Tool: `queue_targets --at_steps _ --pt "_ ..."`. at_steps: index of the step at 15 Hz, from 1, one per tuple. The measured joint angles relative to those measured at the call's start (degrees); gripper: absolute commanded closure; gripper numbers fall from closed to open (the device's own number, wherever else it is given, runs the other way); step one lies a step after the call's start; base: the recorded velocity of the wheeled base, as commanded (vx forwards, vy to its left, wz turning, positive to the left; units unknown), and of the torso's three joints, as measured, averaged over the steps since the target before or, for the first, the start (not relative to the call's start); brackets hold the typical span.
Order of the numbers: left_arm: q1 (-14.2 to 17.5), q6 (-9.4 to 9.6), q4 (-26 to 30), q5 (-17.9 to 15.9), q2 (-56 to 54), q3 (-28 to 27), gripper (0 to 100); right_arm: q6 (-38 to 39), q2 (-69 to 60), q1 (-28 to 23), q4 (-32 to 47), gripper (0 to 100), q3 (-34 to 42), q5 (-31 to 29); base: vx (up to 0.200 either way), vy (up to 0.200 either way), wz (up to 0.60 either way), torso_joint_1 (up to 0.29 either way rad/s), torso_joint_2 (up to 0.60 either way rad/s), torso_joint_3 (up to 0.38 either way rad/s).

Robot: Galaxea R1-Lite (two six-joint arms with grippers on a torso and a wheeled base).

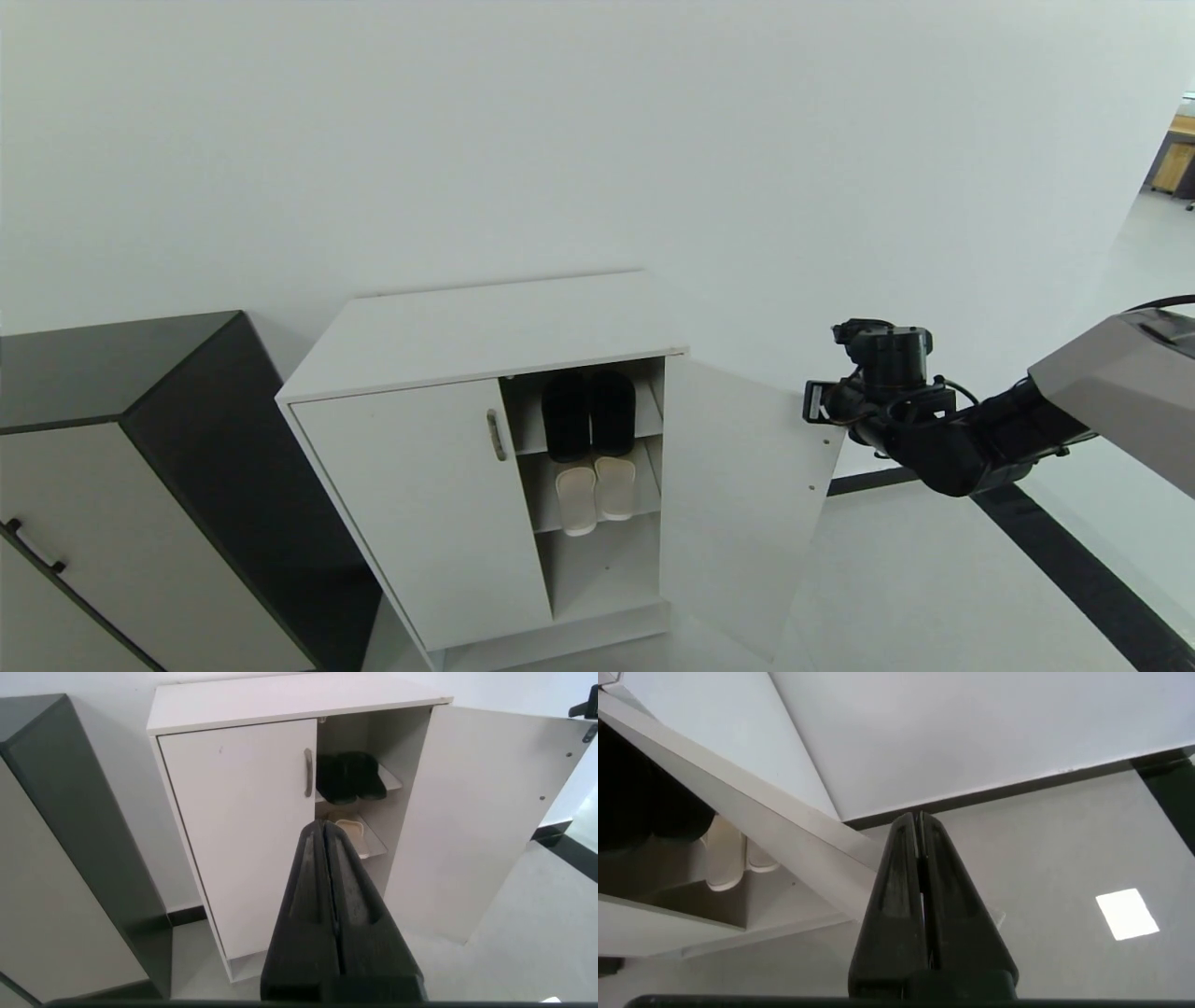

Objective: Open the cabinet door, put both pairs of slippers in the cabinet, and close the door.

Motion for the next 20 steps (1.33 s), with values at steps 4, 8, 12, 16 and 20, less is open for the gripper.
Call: queue_targets --at_steps 4,8,12,16,20 --pt "0.0 0.0 0.0 -0.02 0.0 0.0 100 -0.2 -0.05 0.46 -0.07 100 0.88 -0.22 0.0 0.0 0.0 0.0 0.0 0.0" --pt "0.0 0.0 -0.02 -0.02 0.0 0.0 100 -0.39 -1.55 2.78 -0.11 100 3.44 -0.49 0.0 0.0 0.0 0.0 0.0 0.0" --pt "0.0 0.0 0.0 -0.02 0.0 0.0 100 -0.41 -6.8 10.53 0.01 100 9.57 -0.46 0.0 0.0 0.0 0.0 0.0 0.0" --pt "0.0 0.0 0.0 -0.02 0.0 0.0 100 -1.16 -12.64 15.85 -0.05 100 14.42 -0.49 0.0 0.0 0.0 0.0 0.0 0.0" --pt "0.0 0.0 0.0 -0.02 0.0 0.0 100 -4.24 -14.36 16.62 -3.28 100 17.9 0.35 0.0 0.0 0.0 0.0 0.0 0.0"
